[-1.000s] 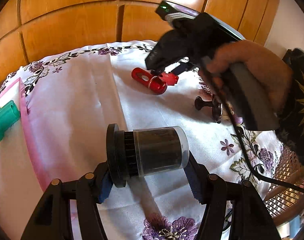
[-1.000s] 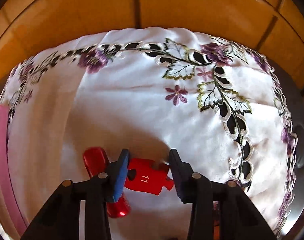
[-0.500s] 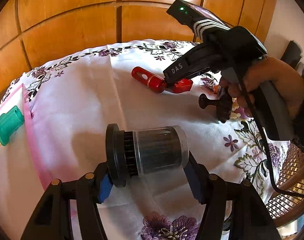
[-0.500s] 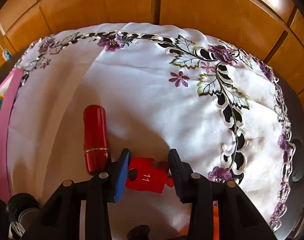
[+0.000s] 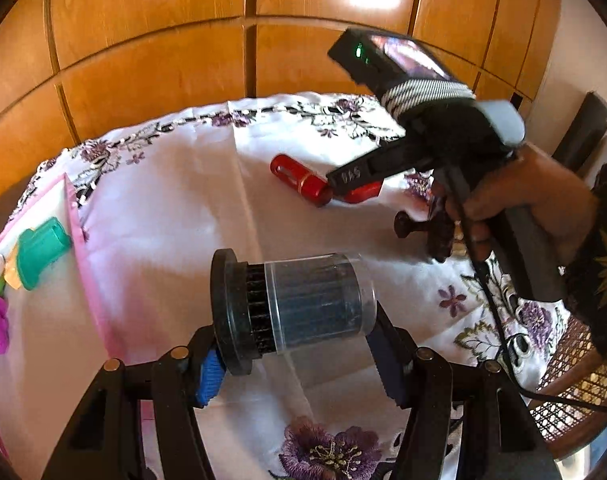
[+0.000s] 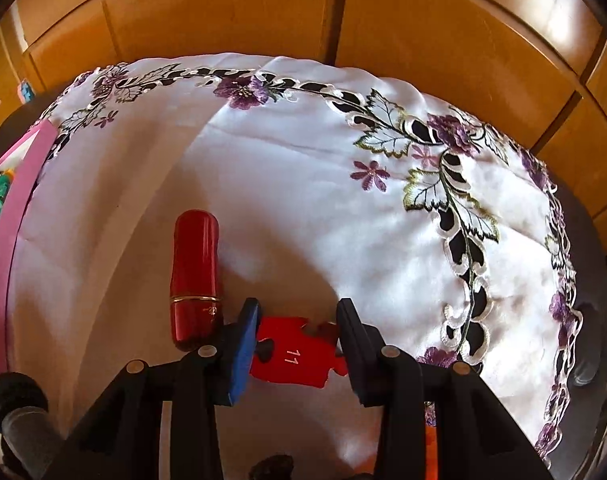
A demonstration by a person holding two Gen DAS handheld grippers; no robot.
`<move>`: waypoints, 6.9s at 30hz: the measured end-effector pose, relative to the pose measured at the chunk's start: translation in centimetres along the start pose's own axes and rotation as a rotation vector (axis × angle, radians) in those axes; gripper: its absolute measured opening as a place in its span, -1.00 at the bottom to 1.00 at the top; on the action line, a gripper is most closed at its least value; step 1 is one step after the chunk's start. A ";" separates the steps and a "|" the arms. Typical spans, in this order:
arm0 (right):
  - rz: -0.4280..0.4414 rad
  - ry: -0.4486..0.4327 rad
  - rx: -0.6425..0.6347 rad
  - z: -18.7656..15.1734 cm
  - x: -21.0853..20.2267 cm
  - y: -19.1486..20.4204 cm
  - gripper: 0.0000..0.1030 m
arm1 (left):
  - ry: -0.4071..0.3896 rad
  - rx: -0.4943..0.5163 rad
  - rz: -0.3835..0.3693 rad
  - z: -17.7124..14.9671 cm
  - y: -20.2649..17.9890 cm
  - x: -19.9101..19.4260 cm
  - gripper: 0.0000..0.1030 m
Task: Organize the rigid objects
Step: 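Carry the canister into the pink box and open the left tool while the right tool holds the puzzle piece, then carry the red puzzle piece into the pink box and open the right tool, then move the left tool to the red lipstick tube and grasp it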
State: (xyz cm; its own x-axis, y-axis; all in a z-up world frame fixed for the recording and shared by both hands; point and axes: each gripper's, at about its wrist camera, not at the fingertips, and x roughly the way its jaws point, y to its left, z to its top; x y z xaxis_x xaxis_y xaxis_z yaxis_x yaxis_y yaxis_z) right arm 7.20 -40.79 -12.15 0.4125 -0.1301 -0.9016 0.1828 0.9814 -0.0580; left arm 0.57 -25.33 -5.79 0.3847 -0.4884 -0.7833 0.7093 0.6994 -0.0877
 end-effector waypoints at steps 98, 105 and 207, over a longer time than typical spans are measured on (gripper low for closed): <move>-0.150 -0.082 -0.182 0.5 -0.2 2.8 -0.25 | -0.100 -0.344 0.396 -5.2 13.8 -9.3 0.47; -0.149 -0.083 -0.174 0.5 -0.2 2.8 -0.25 | -0.123 -0.357 0.407 -5.1 14.0 -10.2 0.47; 0.004 -0.298 0.141 -1.1 -10.6 -0.6 -0.12 | -0.149 -0.434 0.378 -5.8 16.1 -12.1 0.47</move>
State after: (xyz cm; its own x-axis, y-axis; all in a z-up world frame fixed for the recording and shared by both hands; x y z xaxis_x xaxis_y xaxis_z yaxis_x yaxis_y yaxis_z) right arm 1.76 -39.83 -2.98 0.6525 -0.1824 -0.7355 0.2940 0.9555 0.0239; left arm 3.88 -5.12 -1.33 0.6647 -0.2102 -0.7169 0.2127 0.9731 -0.0882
